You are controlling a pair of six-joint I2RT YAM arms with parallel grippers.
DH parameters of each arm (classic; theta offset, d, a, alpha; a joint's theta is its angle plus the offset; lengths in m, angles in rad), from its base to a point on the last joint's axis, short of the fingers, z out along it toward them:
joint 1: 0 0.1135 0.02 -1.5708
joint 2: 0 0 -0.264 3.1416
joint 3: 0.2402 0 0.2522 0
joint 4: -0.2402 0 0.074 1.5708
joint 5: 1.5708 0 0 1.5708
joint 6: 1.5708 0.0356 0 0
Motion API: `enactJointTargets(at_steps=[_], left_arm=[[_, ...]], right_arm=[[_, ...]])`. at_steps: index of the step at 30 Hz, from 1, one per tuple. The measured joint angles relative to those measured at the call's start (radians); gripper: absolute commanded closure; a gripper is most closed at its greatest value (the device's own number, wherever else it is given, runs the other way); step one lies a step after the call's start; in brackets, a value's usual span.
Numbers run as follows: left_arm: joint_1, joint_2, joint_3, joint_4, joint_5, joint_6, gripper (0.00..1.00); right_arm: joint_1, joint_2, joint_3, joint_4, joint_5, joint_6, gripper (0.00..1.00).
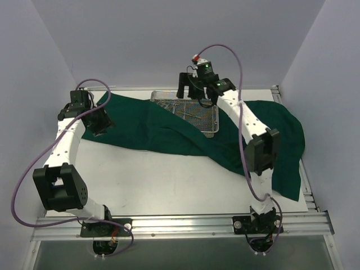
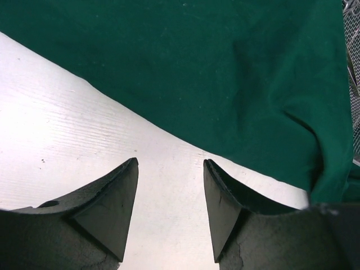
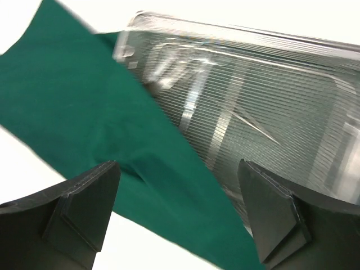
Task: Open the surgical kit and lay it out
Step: Open the surgical kit at the center of the board.
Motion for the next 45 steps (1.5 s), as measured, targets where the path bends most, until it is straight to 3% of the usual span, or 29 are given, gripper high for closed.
enactJointTargets(at_steps=[8, 18, 29, 37, 42, 45], left_arm=[[-0.001, 0.019, -0.024, 0.007, 0.066, 0.011, 0.42], [-0.001, 0.013, -0.027, -0.012, 0.081, 0.015, 0.41], [-0.001, -0.041, -0.008, -0.042, 0.080, 0.028, 0.41], [-0.001, -0.073, -0.022, -0.046, 0.080, 0.027, 0.41], [-0.001, -0.077, -0.026, -0.049, 0.075, 0.027, 0.41], [-0.001, -0.077, -0.026, -0.050, 0.072, 0.027, 0.41]], right_arm=[[0.026, 0.340, 0.182, 0.169, -0.277, -0.056, 0.14], [0.030, 0.460, 0.177, 0.265, -0.488, -0.082, 0.23], [0.053, 0.504, 0.182, 0.312, -0.521, -0.096, 0.24], [0.060, 0.523, 0.185, 0.314, -0.449, -0.156, 0.22], [0.059, 0.547, 0.229, 0.306, -0.421, -0.194, 0.29], [0.059, 0.559, 0.239, 0.312, -0.433, -0.206, 0.41]])
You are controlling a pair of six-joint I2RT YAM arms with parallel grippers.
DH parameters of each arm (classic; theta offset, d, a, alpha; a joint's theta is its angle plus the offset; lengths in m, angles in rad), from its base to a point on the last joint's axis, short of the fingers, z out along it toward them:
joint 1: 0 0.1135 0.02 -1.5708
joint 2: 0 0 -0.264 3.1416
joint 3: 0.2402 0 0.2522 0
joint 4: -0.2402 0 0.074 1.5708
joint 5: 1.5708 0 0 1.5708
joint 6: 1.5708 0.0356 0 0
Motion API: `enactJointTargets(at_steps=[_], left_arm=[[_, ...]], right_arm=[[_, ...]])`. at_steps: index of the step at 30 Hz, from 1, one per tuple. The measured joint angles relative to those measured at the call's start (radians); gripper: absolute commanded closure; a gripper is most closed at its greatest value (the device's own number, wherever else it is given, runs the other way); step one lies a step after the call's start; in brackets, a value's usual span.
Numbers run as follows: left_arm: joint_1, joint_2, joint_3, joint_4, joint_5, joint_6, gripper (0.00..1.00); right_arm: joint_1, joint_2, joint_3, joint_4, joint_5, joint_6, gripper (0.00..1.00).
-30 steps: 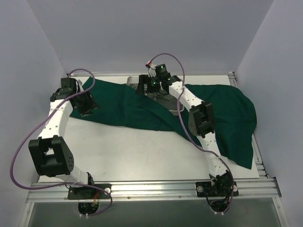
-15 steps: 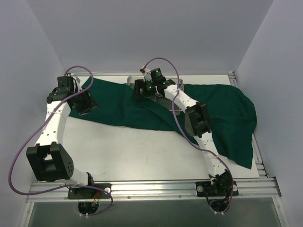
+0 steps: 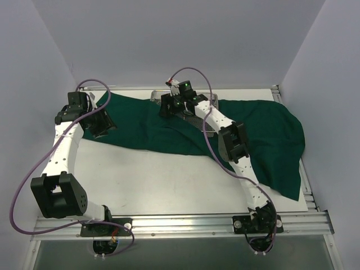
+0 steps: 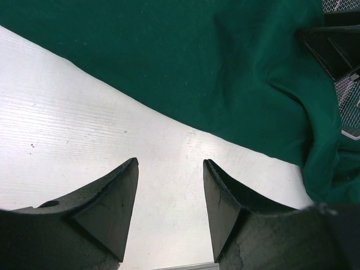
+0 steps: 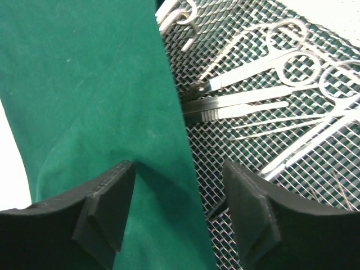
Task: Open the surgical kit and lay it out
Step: Open the surgical kit at the center of the board.
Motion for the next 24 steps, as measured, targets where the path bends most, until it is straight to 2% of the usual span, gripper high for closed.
enactJointTargets(at_steps=[1, 3, 5, 6, 7, 14, 19, 24], left_arm=[[0.000, 0.000, 0.000, 0.000, 0.000, 0.000, 0.41], [0.000, 0.000, 0.000, 0.000, -0.001, 0.000, 0.42], [0.000, 0.000, 0.000, 0.000, -0.003, 0.000, 0.42], [0.000, 0.000, 0.000, 0.000, -0.007, 0.000, 0.42], [0.000, 0.000, 0.000, -0.001, -0.010, -0.001, 0.44], [0.005, -0.003, 0.050, -0.076, -0.194, -0.060, 0.45], [0.052, -0.042, 0.077, -0.110, -0.295, -0.099, 0.45], [0.089, -0.068, 0.138, -0.151, -0.370, -0.105, 0.45]], right_arm=[[0.001, 0.003, 0.000, 0.003, -0.011, -0.002, 0.48], [0.003, 0.008, 0.000, 0.006, -0.041, -0.004, 0.55], [0.009, 0.009, -0.006, 0.012, -0.068, -0.003, 0.73], [0.013, 0.010, -0.007, 0.014, -0.084, 0.002, 0.96], [0.018, 0.010, -0.007, 0.017, -0.095, -0.002, 1.00], [0.067, -0.005, -0.005, 0.000, -0.034, 0.022, 1.00], [0.129, -0.086, -0.008, -0.038, 0.022, 0.046, 1.00], [0.293, -0.230, -0.060, -0.041, 0.010, 0.058, 1.00]])
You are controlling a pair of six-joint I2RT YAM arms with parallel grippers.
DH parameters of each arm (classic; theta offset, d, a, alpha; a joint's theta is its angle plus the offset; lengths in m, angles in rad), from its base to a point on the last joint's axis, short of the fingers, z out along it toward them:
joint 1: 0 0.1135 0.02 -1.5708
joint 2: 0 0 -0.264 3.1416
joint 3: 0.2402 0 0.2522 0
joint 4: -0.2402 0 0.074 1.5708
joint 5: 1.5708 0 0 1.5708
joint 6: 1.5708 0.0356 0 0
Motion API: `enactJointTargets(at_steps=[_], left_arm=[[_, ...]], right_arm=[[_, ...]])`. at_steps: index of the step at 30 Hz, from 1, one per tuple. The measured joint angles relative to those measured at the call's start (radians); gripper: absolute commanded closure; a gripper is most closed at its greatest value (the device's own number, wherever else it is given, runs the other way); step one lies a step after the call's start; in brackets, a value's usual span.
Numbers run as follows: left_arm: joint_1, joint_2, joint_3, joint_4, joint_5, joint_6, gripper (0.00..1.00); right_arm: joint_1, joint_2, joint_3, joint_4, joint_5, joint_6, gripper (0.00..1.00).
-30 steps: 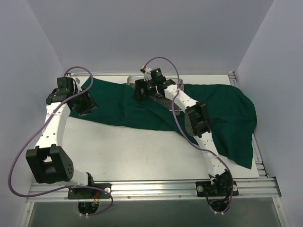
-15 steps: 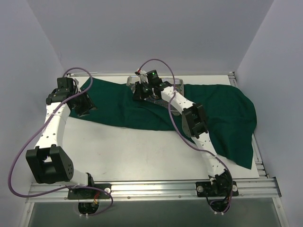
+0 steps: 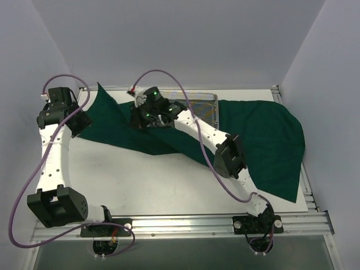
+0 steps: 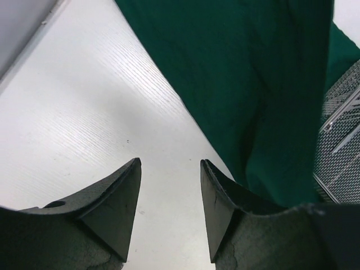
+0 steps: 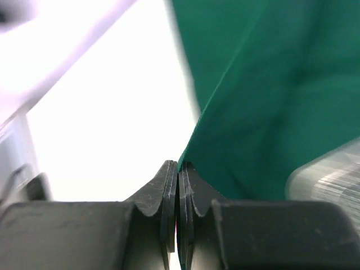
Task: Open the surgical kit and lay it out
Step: Open the surgical kit at the center of the board.
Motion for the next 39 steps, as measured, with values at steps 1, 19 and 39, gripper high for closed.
enactJointTargets(at_steps=[1, 19, 39], left_arm=[[0.002, -0.005, 0.009, -0.005, -0.013, 0.003, 0.45], [0.032, -0.061, 0.003, -0.037, -0.083, 0.070, 0.44], [-0.142, 0.521, 0.139, -0.090, 0.031, 0.047, 0.39]], right_arm=[[0.039, -0.014, -0.007, -0.002, -0.006, -0.005, 1.00], [0.380, -0.328, -0.852, -0.006, -0.128, -0.036, 0.26], [-0.434, -0.481, -0.456, -0.197, 0.415, 0.217, 0.00]])
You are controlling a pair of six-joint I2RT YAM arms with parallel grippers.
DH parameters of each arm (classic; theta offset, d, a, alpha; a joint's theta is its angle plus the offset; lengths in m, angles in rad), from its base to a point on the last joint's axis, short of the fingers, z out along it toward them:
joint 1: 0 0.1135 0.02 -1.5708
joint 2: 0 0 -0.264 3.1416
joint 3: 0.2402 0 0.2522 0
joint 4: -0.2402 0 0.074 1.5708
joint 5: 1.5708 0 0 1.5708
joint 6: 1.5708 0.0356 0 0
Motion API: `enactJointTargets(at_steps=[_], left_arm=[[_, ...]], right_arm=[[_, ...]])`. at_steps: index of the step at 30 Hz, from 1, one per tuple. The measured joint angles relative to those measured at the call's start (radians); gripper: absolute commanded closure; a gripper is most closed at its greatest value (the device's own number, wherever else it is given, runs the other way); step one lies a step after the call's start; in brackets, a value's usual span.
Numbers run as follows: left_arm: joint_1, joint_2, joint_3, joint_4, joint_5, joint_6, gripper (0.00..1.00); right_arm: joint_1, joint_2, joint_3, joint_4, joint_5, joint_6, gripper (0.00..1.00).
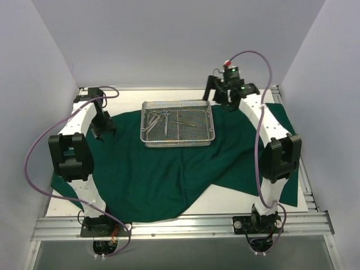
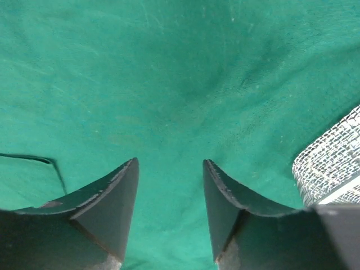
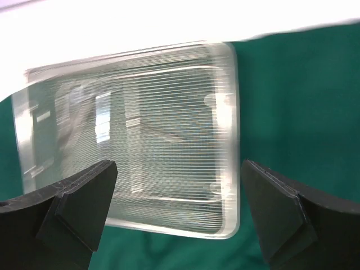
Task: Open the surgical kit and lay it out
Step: Open the surgical kit at the center of the board, then smooth out the surgical kit at the center of the board.
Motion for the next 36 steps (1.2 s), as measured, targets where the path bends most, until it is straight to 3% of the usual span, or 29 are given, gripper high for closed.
enactJointTargets(at_steps=[1, 2, 3, 7, 13, 18, 23, 32, 35, 36], left_arm=[[0.002, 0.001, 0.005, 0.002, -0.004, 0.008, 0.33], [0.005, -0.001, 0.011, 0.004, -0.005, 0.025, 0.20], [0.008, -0.004, 0.018, 0.017, -0.005, 0.055, 0.15], [0.022, 0.002, 0.075, 0.076, -0.006, 0.192, 0.11], [0.060, 0.180, 0.334, 0.156, 0.022, 0.438, 0.11], [0.118, 0.369, 0.460, 0.182, 0.158, 0.579, 0.11], [0.139, 0.474, 0.467, 0.216, 0.187, 0.645, 0.11], [0.120, 0.477, 0.445, 0.339, 0.127, 0.685, 0.11], [0.116, 0.505, 0.478, 0.330, 0.108, 0.687, 0.19], [0.116, 0.521, 0.496, 0.328, 0.106, 0.686, 0.28]], right_arm=[[-0.056, 0.006, 0.000, -0.024, 0.011, -0.001, 0.00], [-0.085, 0.011, 0.000, -0.042, 0.018, -0.002, 0.00], [-0.113, 0.018, 0.000, -0.061, 0.023, -0.003, 0.00], [-0.129, 0.034, -0.002, -0.110, -0.021, 0.000, 0.00], [-0.080, 0.009, -0.120, -0.083, -0.133, 0.011, 0.00], [-0.083, -0.037, -0.260, -0.094, -0.167, -0.002, 0.00], [-0.110, -0.081, -0.322, -0.082, -0.184, -0.019, 0.00], [-0.129, -0.086, -0.337, -0.059, -0.215, -0.039, 0.00], [-0.129, -0.080, -0.336, -0.053, -0.226, -0.039, 0.00], [-0.129, -0.077, -0.336, -0.052, -0.229, -0.039, 0.00]])
